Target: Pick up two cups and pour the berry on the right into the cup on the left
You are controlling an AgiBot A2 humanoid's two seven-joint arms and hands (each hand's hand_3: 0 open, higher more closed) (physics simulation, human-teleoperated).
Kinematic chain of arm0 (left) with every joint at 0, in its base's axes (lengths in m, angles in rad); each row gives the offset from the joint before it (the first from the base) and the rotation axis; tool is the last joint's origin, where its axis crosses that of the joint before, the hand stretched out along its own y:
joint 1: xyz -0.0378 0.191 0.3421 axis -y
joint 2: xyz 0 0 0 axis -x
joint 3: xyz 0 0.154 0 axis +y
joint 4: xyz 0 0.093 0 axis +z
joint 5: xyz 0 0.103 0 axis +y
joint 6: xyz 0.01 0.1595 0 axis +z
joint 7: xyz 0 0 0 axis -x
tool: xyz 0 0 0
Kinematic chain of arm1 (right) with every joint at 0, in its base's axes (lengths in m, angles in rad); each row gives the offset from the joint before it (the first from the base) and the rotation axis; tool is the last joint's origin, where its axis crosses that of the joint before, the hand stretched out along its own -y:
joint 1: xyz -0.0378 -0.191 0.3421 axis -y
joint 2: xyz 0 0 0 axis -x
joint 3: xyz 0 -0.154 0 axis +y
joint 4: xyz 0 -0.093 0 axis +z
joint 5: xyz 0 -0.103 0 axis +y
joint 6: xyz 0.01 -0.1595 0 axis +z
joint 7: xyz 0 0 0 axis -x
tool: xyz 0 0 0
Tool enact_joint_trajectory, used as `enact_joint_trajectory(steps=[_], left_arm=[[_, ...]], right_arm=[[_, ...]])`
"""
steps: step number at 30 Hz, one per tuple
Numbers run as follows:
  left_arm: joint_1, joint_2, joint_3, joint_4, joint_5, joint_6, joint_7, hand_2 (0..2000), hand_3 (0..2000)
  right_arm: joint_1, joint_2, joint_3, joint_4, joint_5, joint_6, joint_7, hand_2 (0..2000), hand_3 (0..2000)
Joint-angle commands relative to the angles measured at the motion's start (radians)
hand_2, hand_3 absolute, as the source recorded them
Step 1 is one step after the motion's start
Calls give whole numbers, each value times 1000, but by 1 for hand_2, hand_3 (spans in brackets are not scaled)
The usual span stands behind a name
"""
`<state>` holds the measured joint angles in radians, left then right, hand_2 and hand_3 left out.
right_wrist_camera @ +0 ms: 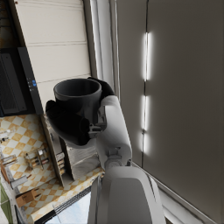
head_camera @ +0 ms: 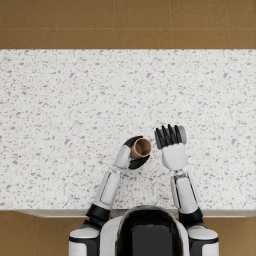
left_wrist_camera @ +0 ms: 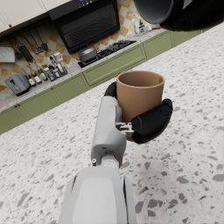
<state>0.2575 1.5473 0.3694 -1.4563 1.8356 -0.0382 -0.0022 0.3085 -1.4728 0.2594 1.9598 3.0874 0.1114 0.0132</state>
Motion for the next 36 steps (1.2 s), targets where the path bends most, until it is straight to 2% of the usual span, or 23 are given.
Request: enact_joint_trajectory(steps=[1,4,5,6,7,9,12,13,14,20,36], left_arm=[[1,1,0,2,0,0,0,2000,1280],[24,12,-7,5,0,0,0,2000,1280],[5,4,-2,8,0,0,0,2000,1280],[29,15,-5,12,0,0,0,2000,1280],[9,7,-3,12,0,0,0,2000,1280],[37,20,-2,27,0,0,0,2000,1280],[19,14,-2,31,0,0,0,2000,1280],[203,-242,349,40,0,0,0,2000,1280],[74,-47,78,40,-1,1,-1,2000,1280],[78,-44,71,48,0,3,1,2000,1280],[57,-48,63,43,0,-2,1,2000,1280]], right_arm=[[5,-5,12,13,32,1,0,2000,1280],[6,-11,18,23,128,3,0,2000,1280],[6,-13,21,27,160,3,0,2000,1280],[8,-17,19,28,192,1,0,2000,1280],[5,-16,19,33,224,2,0,2000,1280],[0,-16,24,35,288,1,0,2000,1280],[0,-22,25,34,384,0,1,2000,1280],[3,-27,27,34,416,0,1,2000,1280],[2,-28,35,37,447,0,1,2000,1280],[3,-41,31,31,570,-2,1,2000,1280],[-20,-36,16,19,591,-1,1,2000,1280]])
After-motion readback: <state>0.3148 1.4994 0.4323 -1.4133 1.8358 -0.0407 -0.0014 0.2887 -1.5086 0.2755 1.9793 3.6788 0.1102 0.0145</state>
